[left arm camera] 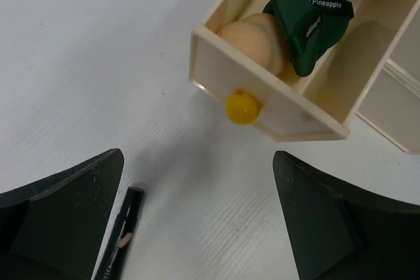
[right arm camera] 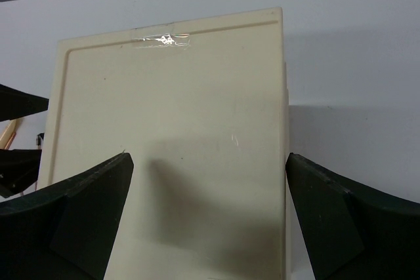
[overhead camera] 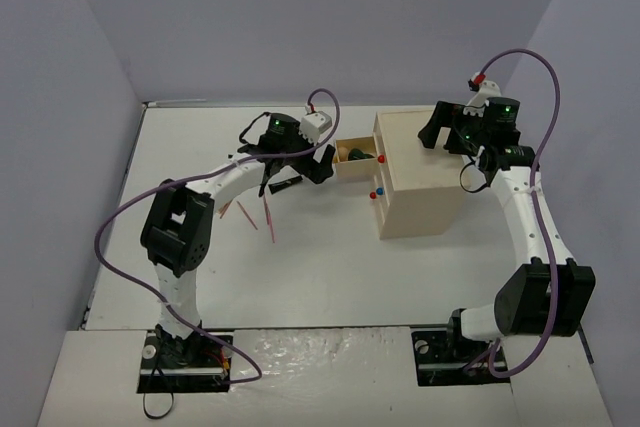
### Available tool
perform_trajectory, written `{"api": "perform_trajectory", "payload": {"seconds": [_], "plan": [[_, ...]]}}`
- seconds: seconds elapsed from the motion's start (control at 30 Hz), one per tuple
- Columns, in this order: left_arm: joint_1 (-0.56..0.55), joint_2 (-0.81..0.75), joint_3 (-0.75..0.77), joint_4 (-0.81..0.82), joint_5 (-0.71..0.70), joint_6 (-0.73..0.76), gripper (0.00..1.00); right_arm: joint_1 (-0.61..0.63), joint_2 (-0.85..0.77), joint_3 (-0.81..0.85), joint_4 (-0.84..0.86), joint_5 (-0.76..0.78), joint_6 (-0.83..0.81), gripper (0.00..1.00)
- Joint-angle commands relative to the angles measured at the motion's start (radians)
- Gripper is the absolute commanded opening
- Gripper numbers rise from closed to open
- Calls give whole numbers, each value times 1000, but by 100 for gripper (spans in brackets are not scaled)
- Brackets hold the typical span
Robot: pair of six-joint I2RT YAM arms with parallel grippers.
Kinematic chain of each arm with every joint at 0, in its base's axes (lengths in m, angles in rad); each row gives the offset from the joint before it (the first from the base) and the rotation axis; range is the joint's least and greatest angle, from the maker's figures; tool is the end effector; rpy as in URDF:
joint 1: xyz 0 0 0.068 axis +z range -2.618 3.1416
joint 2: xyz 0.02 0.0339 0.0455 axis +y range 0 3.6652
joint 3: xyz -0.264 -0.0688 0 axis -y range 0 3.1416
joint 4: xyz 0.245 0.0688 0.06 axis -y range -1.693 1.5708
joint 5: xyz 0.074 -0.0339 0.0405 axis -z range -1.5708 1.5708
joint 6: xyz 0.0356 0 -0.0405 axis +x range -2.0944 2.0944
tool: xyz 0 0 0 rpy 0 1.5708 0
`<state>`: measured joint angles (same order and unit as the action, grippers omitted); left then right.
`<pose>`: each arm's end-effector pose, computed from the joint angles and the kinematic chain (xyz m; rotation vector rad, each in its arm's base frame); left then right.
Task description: Organize the makeup
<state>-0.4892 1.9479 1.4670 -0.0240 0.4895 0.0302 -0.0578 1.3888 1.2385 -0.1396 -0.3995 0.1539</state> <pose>0.3933 -0.2283 0.2478 0.8313 1.9340 -0.7860 0.3260 -0.0050 0.3652 -0.0816 1.8580 0.4377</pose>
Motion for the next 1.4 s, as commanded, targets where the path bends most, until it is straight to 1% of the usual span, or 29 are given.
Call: {"api": "perform_trajectory", "payload": {"seconds": [0.0,0.3,0.63,0.9,1.03,1.23,1.3,1.37], "plan": [[6,-12,111,99,68,77,97,4,5,45,51,-67,-8,100],[-3,69,217,118,92,92,97,6,38,38,51,-95,-14,99],[-57,160,336,125,110,94,96,9,47,30,54,-99,-23,99],[-110,219,403,174,80,65,96,13,58,34,59,-101,-28,99],[-119,252,429,223,69,14,96,13,61,35,60,-91,-27,99],[-109,251,421,295,-15,-15,97,13,59,38,62,-65,-25,99],[-104,249,425,315,-29,-18,97,15,58,39,64,-57,-22,99],[-89,240,431,310,-29,-53,97,15,53,42,62,-41,-23,99]]}}
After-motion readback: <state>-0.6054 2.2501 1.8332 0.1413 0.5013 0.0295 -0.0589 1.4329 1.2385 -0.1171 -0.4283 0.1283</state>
